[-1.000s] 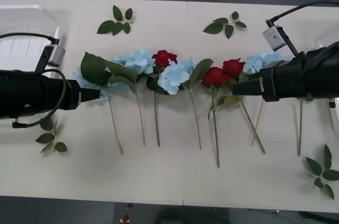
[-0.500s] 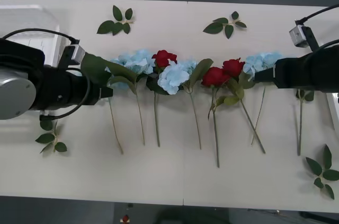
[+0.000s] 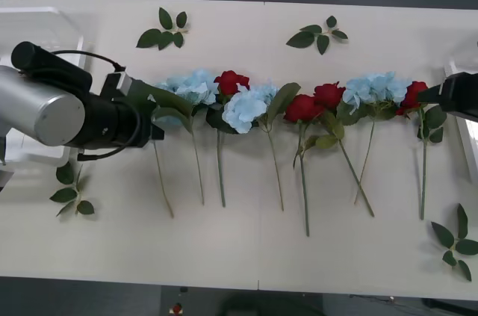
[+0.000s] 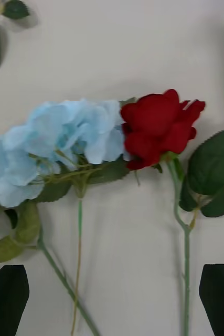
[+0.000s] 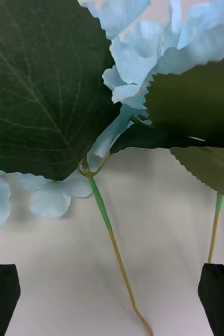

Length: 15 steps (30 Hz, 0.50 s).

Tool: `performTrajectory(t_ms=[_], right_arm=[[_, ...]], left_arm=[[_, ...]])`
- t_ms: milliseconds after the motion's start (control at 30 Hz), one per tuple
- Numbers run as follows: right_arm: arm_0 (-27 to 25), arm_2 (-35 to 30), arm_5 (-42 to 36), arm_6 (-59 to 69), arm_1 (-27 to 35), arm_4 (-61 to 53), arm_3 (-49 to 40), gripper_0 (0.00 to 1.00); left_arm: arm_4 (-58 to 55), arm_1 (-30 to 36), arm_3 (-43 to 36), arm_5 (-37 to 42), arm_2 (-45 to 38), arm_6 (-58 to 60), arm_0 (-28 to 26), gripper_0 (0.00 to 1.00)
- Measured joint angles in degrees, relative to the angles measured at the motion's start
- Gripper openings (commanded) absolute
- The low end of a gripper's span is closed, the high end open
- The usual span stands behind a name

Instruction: Put the red flowers into the right box and the blue flowers into the left box

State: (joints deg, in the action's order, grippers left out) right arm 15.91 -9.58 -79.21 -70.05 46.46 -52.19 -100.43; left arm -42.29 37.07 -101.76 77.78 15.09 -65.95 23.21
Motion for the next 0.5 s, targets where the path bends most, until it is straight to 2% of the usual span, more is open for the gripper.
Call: performTrajectory(t_ms=[333, 500], right_arm=[[0.00, 0.41, 4.63, 0.00, 0.03, 1.90, 7.66, 0.96], [0.01, 2.64, 6.80, -0.01, 0.03, 2.83, 9.54, 0.96]], left_arm=[[2.32, -0.07, 7.76, -0.01, 5.36, 0.00, 4.97, 1.00], [3.72, -1.96, 12.70, -0.05, 6.36, 0.00, 7.15, 1.00]])
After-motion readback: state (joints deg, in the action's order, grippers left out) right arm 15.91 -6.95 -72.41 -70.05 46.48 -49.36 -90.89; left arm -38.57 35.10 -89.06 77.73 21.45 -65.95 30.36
